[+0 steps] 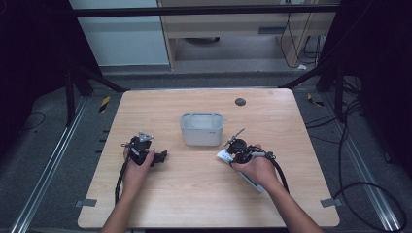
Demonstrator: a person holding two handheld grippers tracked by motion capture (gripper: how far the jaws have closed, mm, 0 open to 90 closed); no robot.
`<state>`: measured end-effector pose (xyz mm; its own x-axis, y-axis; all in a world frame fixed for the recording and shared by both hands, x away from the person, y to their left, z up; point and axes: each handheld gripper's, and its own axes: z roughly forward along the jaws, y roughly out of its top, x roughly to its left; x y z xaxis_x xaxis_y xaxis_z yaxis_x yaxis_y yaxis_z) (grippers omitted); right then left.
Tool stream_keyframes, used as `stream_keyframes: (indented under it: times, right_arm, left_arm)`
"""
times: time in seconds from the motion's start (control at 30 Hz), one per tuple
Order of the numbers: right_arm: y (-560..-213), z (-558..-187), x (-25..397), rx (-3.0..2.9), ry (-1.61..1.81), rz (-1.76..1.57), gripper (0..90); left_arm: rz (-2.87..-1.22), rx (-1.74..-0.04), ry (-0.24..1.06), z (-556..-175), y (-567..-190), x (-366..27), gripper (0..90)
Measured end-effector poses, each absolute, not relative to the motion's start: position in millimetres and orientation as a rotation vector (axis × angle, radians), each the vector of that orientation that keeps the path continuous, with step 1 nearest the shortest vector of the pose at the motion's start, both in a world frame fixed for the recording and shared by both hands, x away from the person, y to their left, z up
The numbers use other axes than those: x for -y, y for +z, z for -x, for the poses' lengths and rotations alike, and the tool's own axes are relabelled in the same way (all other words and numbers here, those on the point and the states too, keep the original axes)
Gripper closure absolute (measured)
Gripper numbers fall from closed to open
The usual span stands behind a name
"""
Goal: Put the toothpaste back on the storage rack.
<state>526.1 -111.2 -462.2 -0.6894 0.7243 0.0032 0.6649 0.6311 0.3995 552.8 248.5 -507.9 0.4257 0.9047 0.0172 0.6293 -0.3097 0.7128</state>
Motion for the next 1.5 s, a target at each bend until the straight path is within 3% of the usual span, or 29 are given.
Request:
stream_keyframes:
  times: [1.5]
  right_arm:
    - [-378,-533,150,-2.438,0.871,-1.135,79.8]
  left_arm:
    - [-2.05,-1.29,0.561,-553,-508,-249,0.0]
